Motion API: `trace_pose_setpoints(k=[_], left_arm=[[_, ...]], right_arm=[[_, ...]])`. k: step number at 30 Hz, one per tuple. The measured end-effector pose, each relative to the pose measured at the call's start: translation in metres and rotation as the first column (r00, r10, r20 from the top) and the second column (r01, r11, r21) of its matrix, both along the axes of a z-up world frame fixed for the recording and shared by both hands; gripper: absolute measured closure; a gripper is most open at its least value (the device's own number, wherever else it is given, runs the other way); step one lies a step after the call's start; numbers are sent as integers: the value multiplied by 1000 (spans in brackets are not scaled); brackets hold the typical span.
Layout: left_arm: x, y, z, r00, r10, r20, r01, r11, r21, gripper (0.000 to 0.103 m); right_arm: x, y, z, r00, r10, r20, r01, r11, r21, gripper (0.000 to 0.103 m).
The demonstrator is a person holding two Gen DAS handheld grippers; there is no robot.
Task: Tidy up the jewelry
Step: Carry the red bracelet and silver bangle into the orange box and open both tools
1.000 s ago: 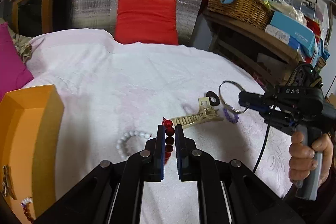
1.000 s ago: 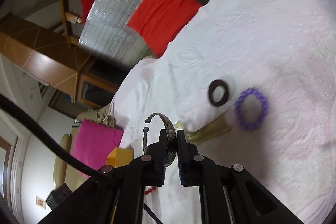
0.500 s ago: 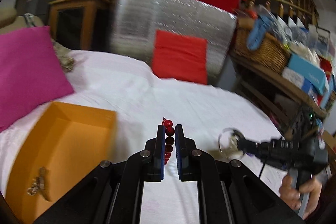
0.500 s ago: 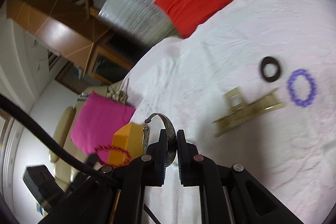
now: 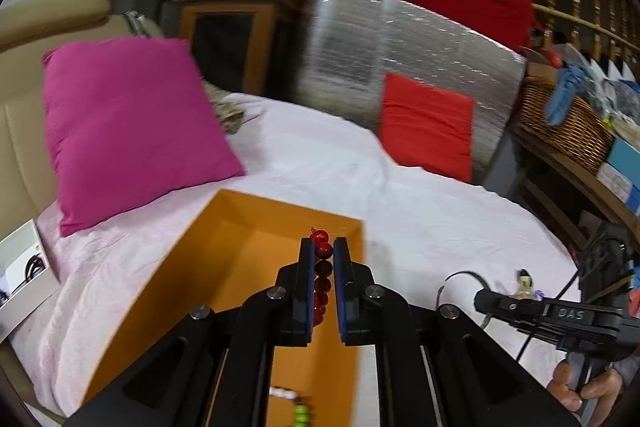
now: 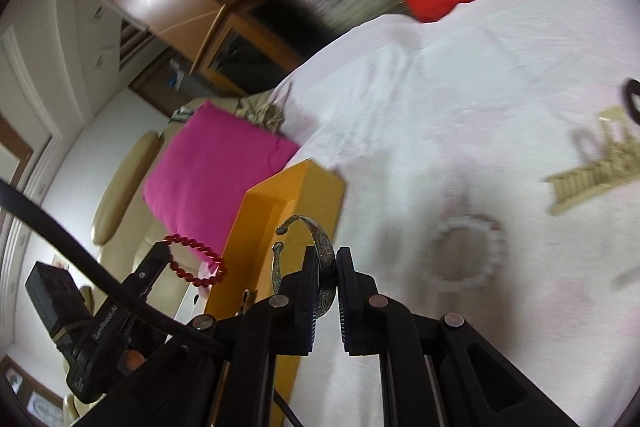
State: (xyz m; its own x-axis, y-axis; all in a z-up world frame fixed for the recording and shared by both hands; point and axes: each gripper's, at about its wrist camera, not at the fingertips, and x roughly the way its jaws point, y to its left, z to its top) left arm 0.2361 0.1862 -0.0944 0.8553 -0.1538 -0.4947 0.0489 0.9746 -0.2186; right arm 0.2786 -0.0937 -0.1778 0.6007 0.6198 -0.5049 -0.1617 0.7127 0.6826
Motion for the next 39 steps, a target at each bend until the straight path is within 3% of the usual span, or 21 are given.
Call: trace_pose_setpoints(k=[7, 17, 24, 27, 30, 39], left_arm=[[18, 24, -23, 990, 86, -109, -84, 996, 24, 94], [32, 44, -40, 959, 199, -203, -191, 980, 56, 94], [38, 67, -51, 922, 278, -268, -267, 960, 80, 94], [38, 80, -61, 901, 294, -320, -297, 954, 41, 94], [37, 88, -68, 880, 322, -350, -325, 944, 51, 94], [43, 97, -83, 851, 326, -412, -332, 941, 58, 94]], right_arm=[[19, 63, 13, 993, 108, 48, -105, 993, -62, 93], [33, 133, -3, 978, 204, 34, -195, 965, -177, 93], [41, 150, -6, 980, 200, 22, -188, 948, -255, 93], [45, 158, -2, 980, 198, 23, -182, 933, -310, 93], [51, 168, -1, 981, 191, 17, -173, 920, -352, 93], [61, 194, -8, 986, 163, -36, -161, 876, -454, 93]])
